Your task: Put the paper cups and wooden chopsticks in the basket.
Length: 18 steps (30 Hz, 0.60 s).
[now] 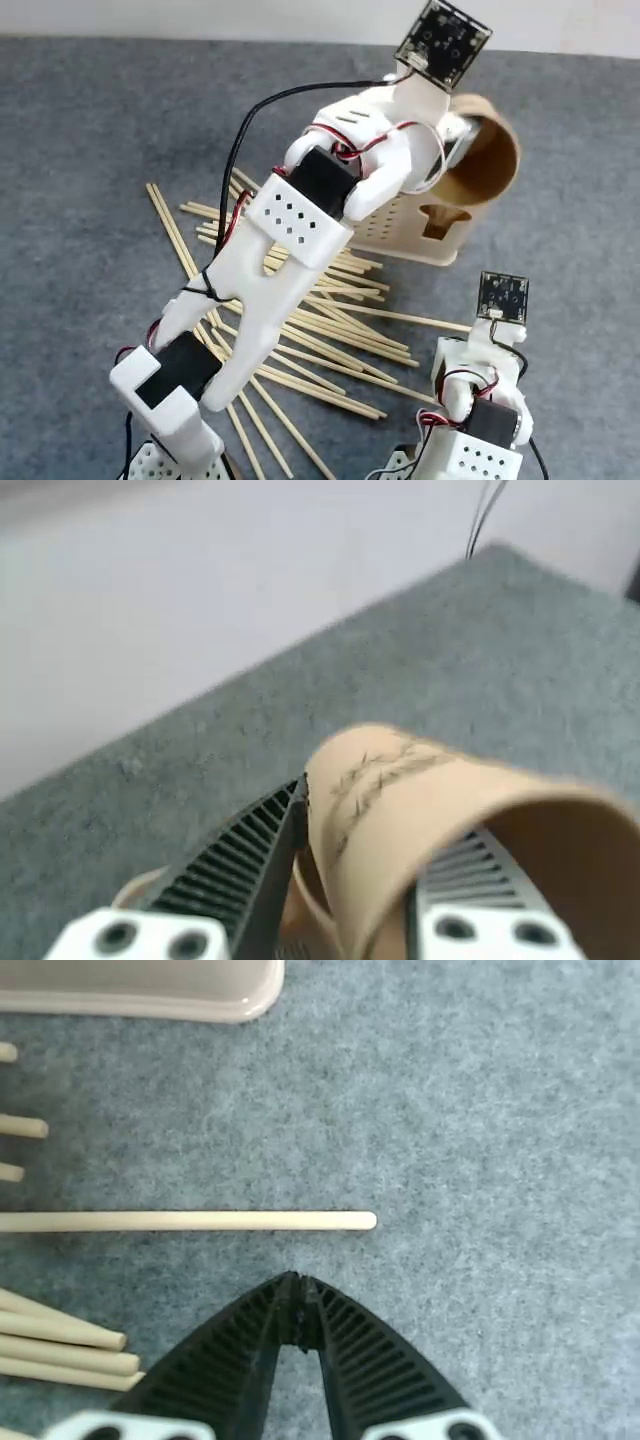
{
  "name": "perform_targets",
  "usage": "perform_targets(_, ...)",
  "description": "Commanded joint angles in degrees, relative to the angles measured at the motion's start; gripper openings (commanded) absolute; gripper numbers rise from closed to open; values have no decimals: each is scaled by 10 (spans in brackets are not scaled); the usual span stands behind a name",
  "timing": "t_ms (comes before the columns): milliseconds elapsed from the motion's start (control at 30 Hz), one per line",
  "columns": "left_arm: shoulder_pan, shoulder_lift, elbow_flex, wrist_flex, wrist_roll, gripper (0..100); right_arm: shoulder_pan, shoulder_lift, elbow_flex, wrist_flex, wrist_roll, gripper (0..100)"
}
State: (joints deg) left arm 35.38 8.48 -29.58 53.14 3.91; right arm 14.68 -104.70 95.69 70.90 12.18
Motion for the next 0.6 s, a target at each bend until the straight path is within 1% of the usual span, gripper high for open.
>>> perform_targets(0, 14, -67, -30, 66, 2, 160, 7, -7, 68, -6, 0, 5)
perform_targets(67, 15, -79, -30, 84, 2, 150, 7, -7, 68, -6, 0, 5)
perform_targets(233, 19, -82, -30, 85, -5, 68, 7, -7, 68, -6, 0, 5)
perform_targets(333, 22, -82, -30, 85, -29, 63, 7, -7, 68, -6, 0, 5)
perform_targets(567, 20, -81, -30, 85, -30, 62, 7, -7, 68, -6, 0, 5)
